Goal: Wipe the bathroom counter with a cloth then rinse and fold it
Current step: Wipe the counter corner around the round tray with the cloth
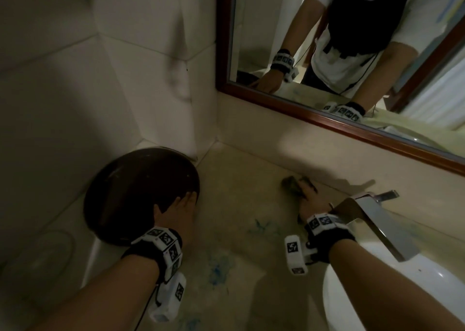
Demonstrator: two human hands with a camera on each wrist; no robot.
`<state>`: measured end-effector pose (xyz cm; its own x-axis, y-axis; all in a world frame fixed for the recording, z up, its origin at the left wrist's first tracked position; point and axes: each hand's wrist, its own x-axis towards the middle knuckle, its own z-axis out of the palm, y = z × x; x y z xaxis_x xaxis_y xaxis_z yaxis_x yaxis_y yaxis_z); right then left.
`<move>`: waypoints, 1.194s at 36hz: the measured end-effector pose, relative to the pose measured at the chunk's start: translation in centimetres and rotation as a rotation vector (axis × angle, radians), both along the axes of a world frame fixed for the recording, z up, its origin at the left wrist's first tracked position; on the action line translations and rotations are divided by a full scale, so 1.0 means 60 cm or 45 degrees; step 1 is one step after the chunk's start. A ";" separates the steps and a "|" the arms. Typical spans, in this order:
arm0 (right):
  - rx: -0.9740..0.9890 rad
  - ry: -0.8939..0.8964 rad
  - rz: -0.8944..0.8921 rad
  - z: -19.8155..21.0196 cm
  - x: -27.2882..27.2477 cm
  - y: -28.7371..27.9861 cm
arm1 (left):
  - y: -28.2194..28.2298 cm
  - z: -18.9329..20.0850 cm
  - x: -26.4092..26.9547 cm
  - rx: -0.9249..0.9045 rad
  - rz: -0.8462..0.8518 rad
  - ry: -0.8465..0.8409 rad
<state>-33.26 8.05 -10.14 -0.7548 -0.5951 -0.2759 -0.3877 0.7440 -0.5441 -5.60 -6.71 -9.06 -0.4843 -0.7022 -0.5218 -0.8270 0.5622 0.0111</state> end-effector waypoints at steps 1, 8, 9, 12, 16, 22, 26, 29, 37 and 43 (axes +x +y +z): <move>0.085 0.010 0.145 -0.016 0.008 0.005 | 0.001 -0.002 -0.001 -0.007 0.008 0.004; 0.253 0.014 0.729 -0.051 0.059 0.013 | 0.021 -0.012 -0.013 -0.032 0.032 0.077; 0.287 -0.009 0.798 -0.047 0.070 0.021 | 0.025 -0.012 -0.015 -0.057 0.003 0.085; 0.144 -0.063 0.841 -0.048 0.105 0.046 | 0.042 -0.009 -0.026 -0.139 -0.097 0.142; 0.015 -0.175 0.755 -0.044 0.133 0.076 | 0.058 -0.006 -0.038 -0.116 -0.155 0.214; 0.071 -0.342 0.591 0.013 0.112 0.081 | 0.071 0.002 -0.045 -0.104 -0.206 0.202; -0.125 -0.338 0.265 0.053 0.061 0.080 | 0.076 0.006 -0.049 -0.084 -0.217 0.200; -0.240 -0.082 0.107 0.056 0.026 0.072 | 0.082 0.006 -0.047 -0.071 -0.208 0.211; 0.149 -0.158 0.084 -0.002 0.040 0.068 | 0.077 -0.002 -0.029 -0.051 -0.164 0.202; 0.410 -0.111 0.441 -0.006 0.077 0.074 | 0.071 -0.006 -0.009 -0.040 -0.133 0.180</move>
<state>-28.67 12.46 -10.52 -0.4932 -0.6811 -0.5411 -0.6057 0.7154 -0.3484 -6.12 -2.46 -9.41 -0.6225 -0.6591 -0.4221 -0.7554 0.6469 0.1039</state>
